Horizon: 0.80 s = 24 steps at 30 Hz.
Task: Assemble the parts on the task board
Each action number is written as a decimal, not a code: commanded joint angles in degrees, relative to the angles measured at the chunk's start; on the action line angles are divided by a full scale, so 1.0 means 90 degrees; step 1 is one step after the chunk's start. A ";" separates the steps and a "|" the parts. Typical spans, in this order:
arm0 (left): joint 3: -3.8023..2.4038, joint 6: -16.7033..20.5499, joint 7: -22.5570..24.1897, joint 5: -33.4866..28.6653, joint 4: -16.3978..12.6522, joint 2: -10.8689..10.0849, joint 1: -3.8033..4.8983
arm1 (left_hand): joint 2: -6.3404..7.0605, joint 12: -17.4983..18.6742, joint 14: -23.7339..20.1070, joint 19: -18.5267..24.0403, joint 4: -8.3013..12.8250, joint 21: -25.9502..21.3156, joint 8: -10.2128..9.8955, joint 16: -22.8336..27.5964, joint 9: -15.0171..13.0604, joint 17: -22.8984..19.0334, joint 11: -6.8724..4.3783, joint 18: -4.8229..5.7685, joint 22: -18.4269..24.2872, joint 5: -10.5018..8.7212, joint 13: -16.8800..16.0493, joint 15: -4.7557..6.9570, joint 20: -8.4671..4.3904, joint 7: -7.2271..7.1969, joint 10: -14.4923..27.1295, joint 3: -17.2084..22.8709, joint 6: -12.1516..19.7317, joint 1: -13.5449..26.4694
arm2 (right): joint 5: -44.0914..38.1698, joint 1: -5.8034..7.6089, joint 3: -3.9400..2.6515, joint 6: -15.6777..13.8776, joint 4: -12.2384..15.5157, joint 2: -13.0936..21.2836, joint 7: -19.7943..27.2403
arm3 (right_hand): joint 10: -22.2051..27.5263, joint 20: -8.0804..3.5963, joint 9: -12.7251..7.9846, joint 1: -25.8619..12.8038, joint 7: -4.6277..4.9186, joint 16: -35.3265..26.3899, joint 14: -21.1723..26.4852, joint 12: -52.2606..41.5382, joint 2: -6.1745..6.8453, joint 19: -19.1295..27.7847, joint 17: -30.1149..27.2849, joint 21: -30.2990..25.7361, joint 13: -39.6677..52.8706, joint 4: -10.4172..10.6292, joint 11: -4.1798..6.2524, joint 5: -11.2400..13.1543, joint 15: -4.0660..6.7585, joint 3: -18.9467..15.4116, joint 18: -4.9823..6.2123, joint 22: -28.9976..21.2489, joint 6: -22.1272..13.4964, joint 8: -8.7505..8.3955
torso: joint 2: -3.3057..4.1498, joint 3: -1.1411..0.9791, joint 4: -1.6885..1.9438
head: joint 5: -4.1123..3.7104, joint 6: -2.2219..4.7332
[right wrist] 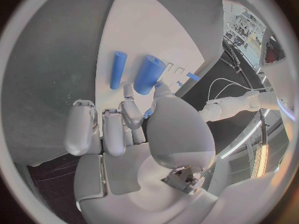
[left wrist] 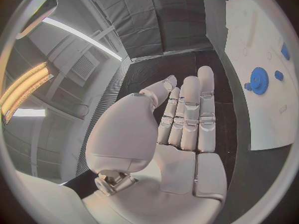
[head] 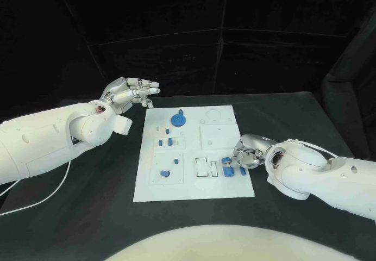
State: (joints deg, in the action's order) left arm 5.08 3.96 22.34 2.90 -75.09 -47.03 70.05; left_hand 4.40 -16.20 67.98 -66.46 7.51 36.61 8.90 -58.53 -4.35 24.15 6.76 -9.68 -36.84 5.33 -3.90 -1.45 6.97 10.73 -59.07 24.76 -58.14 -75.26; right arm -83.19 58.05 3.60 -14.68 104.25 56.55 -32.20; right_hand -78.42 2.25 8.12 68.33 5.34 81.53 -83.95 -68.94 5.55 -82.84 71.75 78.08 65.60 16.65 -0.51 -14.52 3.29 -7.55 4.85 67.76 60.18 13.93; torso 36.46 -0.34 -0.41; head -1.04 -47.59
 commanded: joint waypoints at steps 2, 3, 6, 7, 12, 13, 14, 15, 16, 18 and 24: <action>-0.0001 -0.0062 0.0042 -0.0025 -0.0012 -0.0013 0.0009 | 0.0006 -0.0036 -0.0057 0.0055 0.0001 -0.0033 0.0023 0.0020 0.0010 -0.0008 0.0000 -0.0086 0.0009 0.0005 0.0009 -0.0006 0.0003 0.0017 0.0050 -0.0032 0.0047 0.0003 | -0.0166 -0.0068 0.0001 0.0345 -0.0028 -0.0107 -0.0137 | -0.0065 -0.0004 0.0022 0.0081 -0.0043 0.0045 -0.0345 -0.0073 -0.0024 -0.0058 0.0036 0.0050 0.0060 -0.0009 0.0018 0.0022 0.0059 -0.0061 -0.0070 0.0042 0.0023 0.0065 | 0.0002 0.0001 0.0000 | 0.0012 -0.0015; 0.0000 -0.0063 0.0042 -0.0025 -0.0012 -0.0014 0.0009 | 0.0006 -0.0036 -0.0057 0.0055 0.0001 -0.0033 0.0023 0.0020 0.0010 -0.0008 0.0000 -0.0086 0.0009 0.0005 0.0009 -0.0006 0.0003 0.0017 0.0050 -0.0032 0.0047 0.0003 | -0.0175 -0.0079 0.0001 0.0351 -0.0037 -0.0131 -0.0135 | -0.0067 -0.0004 0.0026 0.0083 -0.0045 0.0047 -0.0345 -0.0079 -0.0028 -0.0058 0.0038 0.0050 0.0069 -0.0009 0.0019 0.0020 0.0059 -0.0065 -0.0071 0.0043 0.0027 0.0069 | 0.0002 0.0000 -0.0003 | 0.0017 -0.0013; 0.0003 -0.0067 0.0041 -0.0025 -0.0011 -0.0017 0.0009 | 0.0006 -0.0036 -0.0057 0.0055 0.0001 -0.0033 0.0023 0.0020 0.0010 -0.0008 0.0000 -0.0086 0.0009 0.0005 0.0009 -0.0006 0.0003 0.0017 0.0050 -0.0032 0.0047 0.0003 | -0.0228 -0.0117 0.0001 0.0371 -0.0070 -0.0208 -0.0133 | -0.0076 -0.0006 0.0044 0.0098 -0.0052 0.0051 -0.0346 -0.0098 -0.0044 -0.0060 0.0044 0.0057 0.0100 -0.0014 0.0025 0.0012 0.0063 -0.0077 -0.0072 0.0054 0.0042 0.0089 | 0.0002 0.0001 -0.0002 | 0.0018 -0.0020; 0.0003 -0.0069 0.0041 -0.0025 -0.0011 -0.0017 0.0009 | 0.0006 -0.0036 -0.0057 0.0055 0.0001 -0.0033 0.0023 0.0020 0.0010 -0.0008 0.0000 -0.0086 0.0009 0.0005 0.0009 -0.0006 0.0003 0.0017 0.0050 -0.0032 0.0047 0.0003 | -0.0241 -0.0126 0.0001 0.0377 -0.0079 -0.0227 -0.0134 | -0.0078 -0.0007 0.0051 0.0108 -0.0055 0.0054 -0.0347 -0.0103 -0.0051 -0.0062 0.0050 0.0062 0.0110 -0.0016 0.0028 0.0008 0.0065 -0.0081 -0.0074 0.0063 0.0049 0.0097 | 0.0001 0.0003 -0.0002 | 0.0019 -0.0022; 0.0007 -0.0070 0.0039 -0.0025 -0.0012 -0.0023 0.0009 | 0.0006 -0.0036 -0.0057 0.0055 0.0001 -0.0033 0.0023 0.0020 0.0010 -0.0008 0.0000 -0.0086 0.0009 0.0005 0.0009 -0.0006 0.0003 0.0017 0.0050 -0.0032 0.0047 0.0003 | -0.0277 -0.0151 0.0001 0.0298 -0.0114 -0.0278 -0.0134 | -0.0092 -0.0019 0.0119 0.0176 -0.0082 0.0073 -0.0350 -0.0134 -0.0114 -0.0069 0.0082 0.0082 0.0183 -0.0026 0.0050 -0.0095 0.0082 -0.0117 -0.0078 0.0097 0.0103 0.0161 | 0.0000 0.0007 0.0002 | 0.0018 -0.0029; 0.0007 -0.0070 0.0039 -0.0025 -0.0012 -0.0025 0.0009 | 0.0006 -0.0036 -0.0057 0.0055 0.0001 -0.0033 0.0023 0.0020 0.0010 -0.0008 0.0000 -0.0086 0.0009 0.0005 0.0009 -0.0006 0.0003 0.0017 0.0050 -0.0032 0.0047 0.0003 | -0.0280 -0.0153 0.0001 0.0249 -0.0117 -0.0280 -0.0129 | -0.0098 -0.0022 0.0132 0.0193 -0.0087 0.0077 -0.0351 -0.0144 -0.0125 -0.0072 0.0090 0.0088 0.0201 -0.0029 0.0054 -0.0135 0.0086 -0.0124 -0.0080 0.0107 0.0111 0.0172 | -0.0002 0.0009 0.0002 | 0.0018 -0.0029; 0.0008 -0.0070 0.0038 -0.0025 -0.0014 -0.0026 0.0009 | 0.0006 -0.0036 -0.0057 0.0055 0.0001 -0.0033 0.0023 0.0020 0.0010 -0.0008 0.0000 -0.0086 0.0009 0.0005 0.0009 -0.0006 0.0003 0.0017 0.0050 -0.0032 0.0047 0.0003 | -0.0283 -0.0155 0.0001 0.0152 -0.0118 -0.0278 -0.0122 | -0.0121 -0.0030 0.0161 0.0230 -0.0099 0.0090 -0.0354 -0.0178 -0.0148 -0.0079 0.0114 0.0102 0.0253 -0.0036 0.0064 -0.0255 0.0094 -0.0135 -0.0084 0.0132 0.0134 0.0197 | -0.0006 0.0011 0.0001 | 0.0020 -0.0029; 0.0008 -0.0070 0.0038 -0.0025 -0.0015 -0.0027 0.0009 | 0.0006 -0.0036 -0.0057 0.0055 0.0001 -0.0033 0.0023 0.0020 0.0010 -0.0008 0.0000 -0.0086 0.0009 0.0005 0.0009 -0.0006 0.0003 0.0017 0.0050 -0.0032 0.0047 0.0003 | -0.0283 -0.0156 0.0001 0.0075 -0.0116 -0.0273 -0.0117 | -0.0146 -0.0036 0.0184 0.0252 -0.0109 0.0102 -0.0358 -0.0218 -0.0168 -0.0085 0.0138 0.0114 0.0306 -0.0037 0.0074 -0.0337 0.0101 -0.0143 -0.0087 0.0153 0.0159 0.0216 | -0.0007 0.0011 0.0000 | 0.0021 -0.0030; 0.0008 -0.0071 0.0039 -0.0025 -0.0017 -0.0029 0.0009 | 0.0006 -0.0036 -0.0057 0.0055 0.0001 -0.0033 0.0023 0.0020 0.0010 -0.0008 0.0000 -0.0086 0.0009 0.0005 0.0009 -0.0006 0.0003 0.0017 0.0050 -0.0032 0.0047 0.0003 | -0.0277 -0.0158 0.0001 -0.0029 -0.0109 -0.0263 -0.0111 | -0.0188 -0.0046 0.0219 0.0286 -0.0128 0.0117 -0.0363 -0.0284 -0.0198 -0.0094 0.0168 0.0129 0.0391 -0.0042 0.0090 -0.0491 0.0114 -0.0148 -0.0091 0.0178 0.0207 0.0246 | -0.0006 0.0009 0.0001 | 0.0022 -0.0030; 0.0009 -0.0073 0.0038 -0.0025 -0.0019 -0.0031 0.0009 | 0.0006 -0.0036 -0.0057 0.0055 0.0001 -0.0033 0.0023 0.0020 0.0010 -0.0008 0.0000 -0.0086 0.0009 0.0005 0.0009 -0.0006 0.0003 0.0017 0.0050 -0.0032 0.0047 0.0003 | -0.0248 -0.0159 0.0001 -0.0188 -0.0090 -0.0237 -0.0093 | -0.0240 -0.0060 0.0260 0.0320 -0.0149 0.0139 -0.0370 -0.0365 -0.0237 -0.0104 0.0210 0.0148 0.0496 -0.0043 0.0109 -0.0676 0.0130 -0.0157 -0.0096 0.0210 0.0250 0.0273 | -0.0007 0.0007 0.0001 | 0.0026 -0.0028; 0.0010 -0.0081 0.0027 -0.0025 -0.0022 -0.0044 0.0009 | 0.0006 -0.0036 -0.0057 0.0055 0.0001 -0.0033 0.0023 0.0020 0.0010 -0.0008 0.0000 -0.0086 0.0009 0.0005 0.0009 -0.0006 0.0003 0.0017 0.0050 -0.0032 0.0047 0.0003 | 0.0182 -0.0160 -0.0003 -0.0995 0.0161 0.0012 0.0118 | -0.0294 -0.0102 0.0391 0.0479 -0.0181 0.0181 -0.0379 -0.0425 -0.0343 -0.0122 0.0292 0.0185 0.0632 -0.0063 0.0143 -0.1264 0.0162 -0.0193 -0.0108 0.0271 0.0289 0.0297 | -0.0017 0.0007 0.0001 | 0.0042 -0.0028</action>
State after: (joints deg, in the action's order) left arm 5.22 3.90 22.34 2.90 -75.17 -47.38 70.04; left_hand 4.40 -16.20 67.98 -66.46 7.51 36.61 8.90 -58.53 -4.35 24.14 6.76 -9.68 -36.85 5.33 -3.90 -1.45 6.97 10.73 -59.07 24.76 -58.14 -75.26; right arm -84.30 56.54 3.62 -18.09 104.88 56.30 -32.34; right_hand -80.60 1.52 11.24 71.92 3.88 82.86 -84.15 -72.55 2.56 -83.57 74.29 79.38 71.20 16.04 0.85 -25.23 4.33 -9.01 4.86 70.12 62.36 16.28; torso 36.40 -0.27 -0.40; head -0.68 -47.85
